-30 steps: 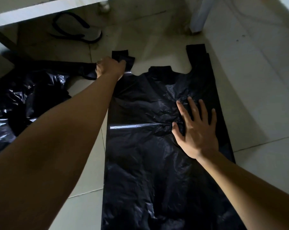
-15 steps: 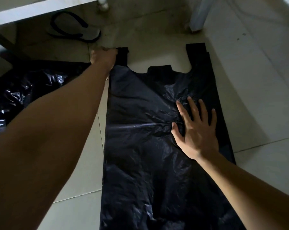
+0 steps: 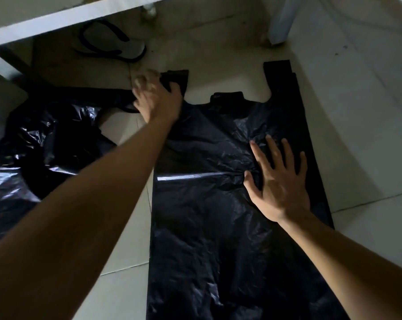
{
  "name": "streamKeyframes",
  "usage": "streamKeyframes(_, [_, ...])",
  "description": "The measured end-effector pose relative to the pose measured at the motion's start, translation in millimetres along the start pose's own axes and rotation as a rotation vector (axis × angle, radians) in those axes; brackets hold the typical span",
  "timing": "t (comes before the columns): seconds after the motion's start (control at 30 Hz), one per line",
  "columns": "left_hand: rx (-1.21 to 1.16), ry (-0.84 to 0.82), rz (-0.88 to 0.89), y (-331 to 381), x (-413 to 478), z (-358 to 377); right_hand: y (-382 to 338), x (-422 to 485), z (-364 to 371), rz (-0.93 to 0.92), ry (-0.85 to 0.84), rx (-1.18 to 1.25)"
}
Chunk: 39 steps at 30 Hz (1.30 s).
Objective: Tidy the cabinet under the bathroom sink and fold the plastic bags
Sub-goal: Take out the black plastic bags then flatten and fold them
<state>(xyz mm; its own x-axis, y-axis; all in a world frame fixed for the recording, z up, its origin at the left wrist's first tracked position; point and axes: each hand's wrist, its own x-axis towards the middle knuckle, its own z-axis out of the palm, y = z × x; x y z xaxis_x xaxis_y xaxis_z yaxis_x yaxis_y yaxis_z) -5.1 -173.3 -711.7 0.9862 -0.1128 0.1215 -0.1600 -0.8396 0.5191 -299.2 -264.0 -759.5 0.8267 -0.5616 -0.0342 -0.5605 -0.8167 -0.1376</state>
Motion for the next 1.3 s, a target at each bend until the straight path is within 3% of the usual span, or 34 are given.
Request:
streamKeyframes(0.07, [0.083,-0.030,0.373,-11,-37,10,0,0,0,-0.003,0.000,-0.002])
streamKeyframes(0.1, [0.145,-0.115,0.459,-18,-50,14,0,1,1,-0.008,0.004,0.004])
streamKeyframes(0.2, [0.336,-0.349,0.363,-31,-63,23,1,1,2,-0.007,0.001,0.017])
streamKeyframes(0.33, [0.450,-0.335,0.343,-26,-69,14,-2,1,4,-0.007,0.010,0.035])
streamKeyframes(0.53, [0.349,-0.407,0.383,-29,-138,6,1,2,0,0.006,-0.043,0.068])
streamKeyframes(0.73, [0.420,-0.336,0.402,-43,-148,11,5,5,-7,-0.010,-0.133,0.069])
streamKeyframes(0.83, [0.416,-0.324,0.407,-43,-150,10,5,18,-27,-0.029,0.003,0.063])
streamKeyframes(0.93, [0.415,-0.321,0.403,-44,-149,11,16,70,-46,0.167,0.163,0.146])
streamKeyframes(1.03, [0.407,-0.316,0.411,-43,-150,12,35,137,-60,0.561,0.066,0.282])
streamKeyframes(1.1, [0.403,-0.306,0.416,-43,-150,11,41,170,-65,0.727,-0.030,0.338])
streamKeyframes(1.17, [0.405,-0.302,0.416,-44,-149,11,44,188,-68,0.771,-0.063,0.379])
streamKeyframes(1.3, [0.406,-0.303,0.420,-44,-149,11,49,204,-66,0.742,0.037,0.438])
